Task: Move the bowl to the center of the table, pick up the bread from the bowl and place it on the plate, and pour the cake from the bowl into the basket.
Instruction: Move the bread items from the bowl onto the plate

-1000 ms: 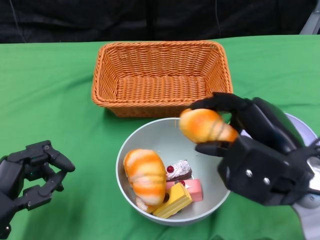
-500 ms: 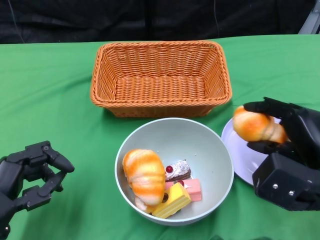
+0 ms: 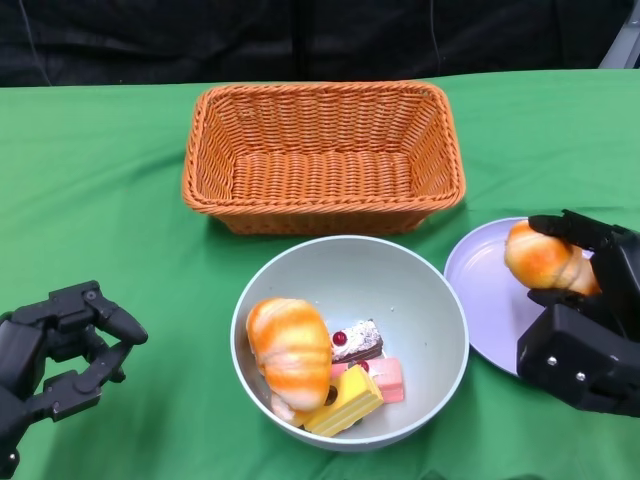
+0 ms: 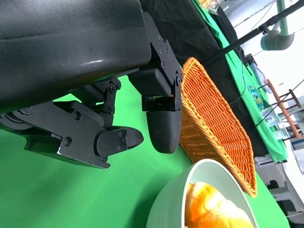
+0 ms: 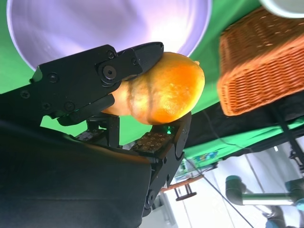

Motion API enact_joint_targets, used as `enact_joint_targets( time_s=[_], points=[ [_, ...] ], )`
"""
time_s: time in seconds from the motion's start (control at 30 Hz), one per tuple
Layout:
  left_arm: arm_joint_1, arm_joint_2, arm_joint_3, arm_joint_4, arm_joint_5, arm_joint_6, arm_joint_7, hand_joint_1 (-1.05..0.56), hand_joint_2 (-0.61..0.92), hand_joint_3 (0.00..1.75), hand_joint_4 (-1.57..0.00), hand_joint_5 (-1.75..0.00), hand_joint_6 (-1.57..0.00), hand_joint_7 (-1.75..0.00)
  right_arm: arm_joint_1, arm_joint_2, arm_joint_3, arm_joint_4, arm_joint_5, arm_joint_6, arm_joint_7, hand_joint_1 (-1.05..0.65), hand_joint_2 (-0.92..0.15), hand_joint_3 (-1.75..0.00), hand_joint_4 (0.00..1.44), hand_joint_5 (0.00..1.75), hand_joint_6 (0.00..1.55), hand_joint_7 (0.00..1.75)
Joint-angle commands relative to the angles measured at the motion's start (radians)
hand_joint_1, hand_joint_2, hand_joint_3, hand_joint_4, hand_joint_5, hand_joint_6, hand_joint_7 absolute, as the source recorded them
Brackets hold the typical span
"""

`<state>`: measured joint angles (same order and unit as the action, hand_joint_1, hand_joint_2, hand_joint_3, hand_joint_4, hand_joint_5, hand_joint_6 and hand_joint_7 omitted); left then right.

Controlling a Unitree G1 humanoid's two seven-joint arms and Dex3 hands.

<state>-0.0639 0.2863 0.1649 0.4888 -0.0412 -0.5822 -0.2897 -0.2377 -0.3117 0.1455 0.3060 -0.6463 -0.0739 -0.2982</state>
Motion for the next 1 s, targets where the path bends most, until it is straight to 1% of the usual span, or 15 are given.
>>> enact_joint_targets(
  time_s=[0.03,0.17,0.23,0.3,0.4,0.5,0.57,0.63,0.7,0.73,0.77,0.83,0.9,0.97,1.0],
  points=[
    [-0.001,0.019,0.004,0.006,-0.006,-0.01,0.001,-0.04,0.82,0.55,-0.73,-1.55,-0.75,-1.22,-0.056,0.005,0.02,0.103,-0.012,-0.01,-0.057,-0.11,-0.92,0.0,0.77,1.3,1.05,0.24],
    [0.014,0.017,0.005,-0.016,-0.005,0.0,0.006,-0.06,0.82,0.55,-0.74,-1.54,-0.75,-1.22,-0.111,0.023,0.048,0.231,-0.013,-0.018,-0.111,-0.13,-0.92,-0.01,0.76,1.28,1.06,0.21],
    [0.019,0.016,0.006,-0.023,-0.005,0.003,0.009,-0.05,0.82,0.55,-0.75,-1.55,-0.75,-1.22,-0.135,0.032,0.061,0.288,-0.011,-0.024,-0.138,-0.14,-0.92,-0.01,0.74,1.37,1.09,0.21],
    [0.023,0.015,0.006,-0.03,-0.003,0.006,0.011,-0.05,0.81,0.55,-0.76,-1.55,-0.75,-1.22,-0.151,0.037,0.073,0.326,-0.008,-0.026,-0.153,-0.15,-0.92,-0.01,0.73,1.39,1.11,0.21],
    [0.031,0.014,0.005,-0.044,-0.003,0.013,0.011,-0.06,0.81,0.55,-0.76,-1.55,-0.75,-1.23,-0.166,0.042,0.09,0.365,-0.002,-0.001,-0.136,-0.16,-0.92,-0.01,0.71,1.4,1.1,0.21],
    [0.031,0.013,0.005,-0.044,-0.008,0.009,0.007,-0.05,0.81,0.56,-0.76,-1.54,-0.75,-1.23,-0.168,0.045,0.094,0.374,0.02,0.026,-0.1,-0.17,-0.92,-0.02,0.71,1.35,1.09,0.18],
    [0.031,0.014,0.005,-0.043,-0.007,0.008,0.007,-0.06,0.82,0.56,-0.76,-1.53,-0.75,-1.22,-0.165,0.048,0.093,0.361,0.039,0.062,-0.052,-0.16,-0.92,-0.02,0.68,1.45,1.1,0.2],
    [0.032,0.014,0.005,-0.047,-0.011,0.013,0.004,-0.06,0.82,0.56,-0.76,-1.53,-0.75,-1.21,-0.156,0.044,0.098,0.33,0.05,0.105,0.011,-0.18,-0.92,-0.02,0.68,1.32,1.06,0.16],
    [0.033,0.014,0.006,-0.049,-0.009,0.013,0.007,-0.05,0.82,0.56,-0.76,-1.53,-0.76,-1.21,-0.146,0.032,0.116,0.264,0.047,0.182,0.119,-0.24,-0.92,-0.05,0.71,0.96,0.98,0.06],
    [0.034,0.014,0.006,-0.051,-0.006,0.013,0.011,-0.05,0.82,0.56,-0.76,-1.53,-0.76,-1.21,-0.14,0.022,0.127,0.224,0.043,0.223,0.182,-0.3,-0.92,-0.06,0.72,0.66,0.88,0.03],
    [0.034,0.014,0.007,-0.052,-0.004,0.017,0.014,-0.05,0.82,0.56,-0.76,-1.52,-0.76,-1.22,-0.135,0.008,0.145,0.157,0.039,0.294,0.288,-0.35,-0.92,-0.08,0.69,0.45,0.76,0.01],
    [0.033,0.015,0.007,-0.049,-0.004,0.016,0.013,-0.05,0.81,0.57,-0.76,-1.53,-0.76,-1.22,-0.126,-0.016,0.174,0.039,0.034,0.405,0.453,-0.46,-0.92,-0.09,0.5,0.18,0.48,0.0],
    [0.03,0.014,0.007,-0.045,-0.006,0.013,0.011,-0.05,0.81,0.58,-0.76,-1.53,-0.76,-1.22,-0.119,-0.034,0.196,-0.048,0.025,0.478,0.55,-0.52,-0.92,-0.09,0.41,0.09,0.35,0.0],
    [0.027,0.013,0.006,-0.044,-0.007,0.019,0.011,-0.05,0.8,0.58,-0.76,-1.54,-0.76,-1.23,-0.115,-0.053,0.213,-0.122,0.011,0.531,0.621,-0.67,-0.92,-0.12,0.3,0.02,0.22,0.0],
    [0.026,0.012,0.006,-0.044,-0.007,0.022,0.012,-0.05,0.8,0.58,-0.76,-1.54,-0.76,-1.23,-0.113,-0.06,0.217,-0.15,0.008,0.552,0.648,-0.71,-0.92,-0.13,0.27,0.01,0.19,0.0]
  ],
)
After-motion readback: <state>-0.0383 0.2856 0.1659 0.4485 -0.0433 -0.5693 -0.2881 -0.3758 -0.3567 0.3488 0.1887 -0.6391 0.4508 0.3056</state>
